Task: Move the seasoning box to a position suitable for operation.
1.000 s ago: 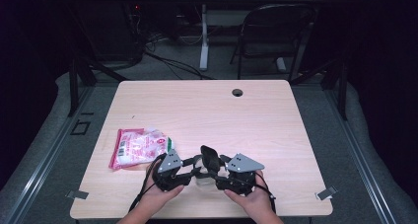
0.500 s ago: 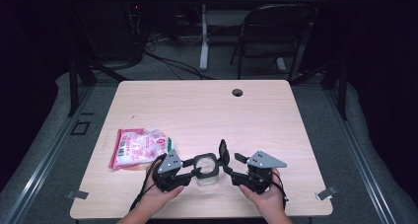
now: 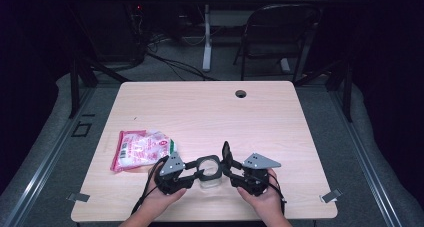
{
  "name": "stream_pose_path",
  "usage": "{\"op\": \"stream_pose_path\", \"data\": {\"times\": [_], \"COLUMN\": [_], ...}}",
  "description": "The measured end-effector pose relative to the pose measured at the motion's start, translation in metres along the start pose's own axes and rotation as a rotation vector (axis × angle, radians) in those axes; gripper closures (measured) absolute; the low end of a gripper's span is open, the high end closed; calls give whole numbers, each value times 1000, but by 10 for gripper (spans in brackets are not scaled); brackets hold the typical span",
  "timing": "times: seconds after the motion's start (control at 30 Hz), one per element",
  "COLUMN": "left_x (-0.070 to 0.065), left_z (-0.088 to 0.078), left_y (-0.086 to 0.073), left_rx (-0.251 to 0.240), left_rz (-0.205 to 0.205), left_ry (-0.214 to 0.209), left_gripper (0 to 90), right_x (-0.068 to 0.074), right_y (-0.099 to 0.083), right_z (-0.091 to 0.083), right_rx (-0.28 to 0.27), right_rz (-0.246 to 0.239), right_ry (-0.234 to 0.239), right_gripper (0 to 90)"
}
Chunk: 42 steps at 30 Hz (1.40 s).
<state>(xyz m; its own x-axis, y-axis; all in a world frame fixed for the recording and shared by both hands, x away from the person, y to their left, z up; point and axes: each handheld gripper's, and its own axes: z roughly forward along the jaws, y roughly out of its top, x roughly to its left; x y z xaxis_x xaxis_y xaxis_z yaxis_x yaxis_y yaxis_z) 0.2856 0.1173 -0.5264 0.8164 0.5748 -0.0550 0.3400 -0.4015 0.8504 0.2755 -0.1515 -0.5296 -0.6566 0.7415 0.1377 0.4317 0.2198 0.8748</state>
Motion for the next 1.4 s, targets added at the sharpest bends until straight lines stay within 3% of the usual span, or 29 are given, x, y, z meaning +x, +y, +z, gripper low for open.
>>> {"op": "stream_pose_path", "data": {"times": [0.33, 0.47, 0.63, 0.9, 1.13, 1.27, 1.4], "left_x": [0, 2, 8, 14, 23, 31, 41], "left_z": [1, 0, -5, -13, -21, -27, -35], "left_y": [-1, -3, -8, -14, -18, -19, -19], "left_rx": [-8, -12, 8, 9, -8, -24, -37], "left_rz": [-28, -34, -39, -67, -65, -80, -99], "left_ry": [1, 10, 22, 63, 103, 127, 144], "left_gripper": [573, 507, 519, 520, 521, 521, 527], "right_x": [-4, -9, -17, -27, -29, -32, -32], "right_y": [5, 5, 5, 6, 6, 6, 5], "right_z": [8, 11, 14, 17, 17, 18, 17], "right_rx": [8, 8, 0, 0, 2, -1, 9], "right_rz": [21, 31, 57, 110, 90, 96, 67], "right_ry": [10, 2, -16, 0, -1, -5, -21], "right_gripper": [676, 669, 672, 636, 606, 596, 590]}}
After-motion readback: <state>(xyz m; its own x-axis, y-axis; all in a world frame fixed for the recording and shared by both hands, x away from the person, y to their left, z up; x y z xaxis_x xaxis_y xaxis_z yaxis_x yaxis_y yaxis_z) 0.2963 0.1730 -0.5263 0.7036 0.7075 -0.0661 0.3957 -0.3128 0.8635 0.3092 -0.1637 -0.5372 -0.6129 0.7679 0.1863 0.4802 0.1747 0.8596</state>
